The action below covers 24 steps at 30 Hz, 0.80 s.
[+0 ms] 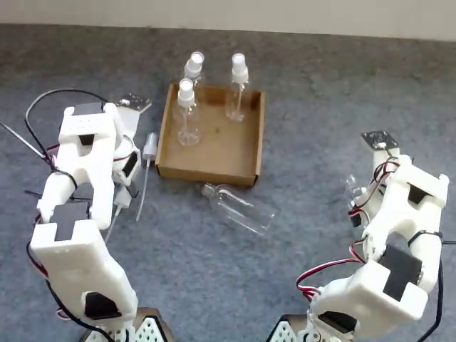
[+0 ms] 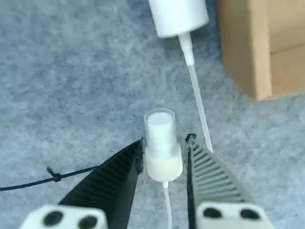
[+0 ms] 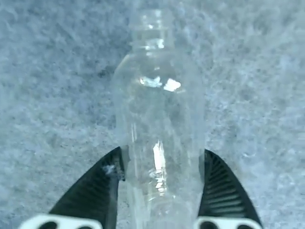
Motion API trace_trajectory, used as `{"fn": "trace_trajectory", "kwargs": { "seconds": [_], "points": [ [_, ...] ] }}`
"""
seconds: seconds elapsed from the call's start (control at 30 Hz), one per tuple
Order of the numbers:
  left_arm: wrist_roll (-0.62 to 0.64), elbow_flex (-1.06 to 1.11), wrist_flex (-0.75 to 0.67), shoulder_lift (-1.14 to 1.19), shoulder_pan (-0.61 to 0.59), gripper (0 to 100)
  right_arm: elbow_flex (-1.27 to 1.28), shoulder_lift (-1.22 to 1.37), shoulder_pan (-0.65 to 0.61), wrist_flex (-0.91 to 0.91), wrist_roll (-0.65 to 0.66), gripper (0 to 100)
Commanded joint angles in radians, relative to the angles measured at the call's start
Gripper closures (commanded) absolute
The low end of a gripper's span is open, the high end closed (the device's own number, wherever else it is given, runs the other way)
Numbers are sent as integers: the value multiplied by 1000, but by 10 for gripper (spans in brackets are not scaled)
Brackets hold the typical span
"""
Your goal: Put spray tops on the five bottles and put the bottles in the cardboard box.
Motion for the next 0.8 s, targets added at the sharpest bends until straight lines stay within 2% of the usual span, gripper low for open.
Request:
{"fn": "trace_trajectory", "kwargs": {
  "seconds": [0.0,0.13,0.27,0.47,0.63,0.77],
  "points": [
    [-9,77,8,-42,22,860,-1,-7,24,-4,9,867],
    [-8,176,-100,-35,24,880,-1,-7,25,-4,11,867],
    [-3,237,-178,-44,24,998,-1,-7,25,-4,11,867],
    [8,140,-164,-51,21,998,-5,-13,24,-4,11,867],
    [31,91,-107,-151,4,998,-8,-13,25,44,5,866],
    [31,128,-100,-271,8,998,-12,-15,16,125,5,793]
  ]
}}
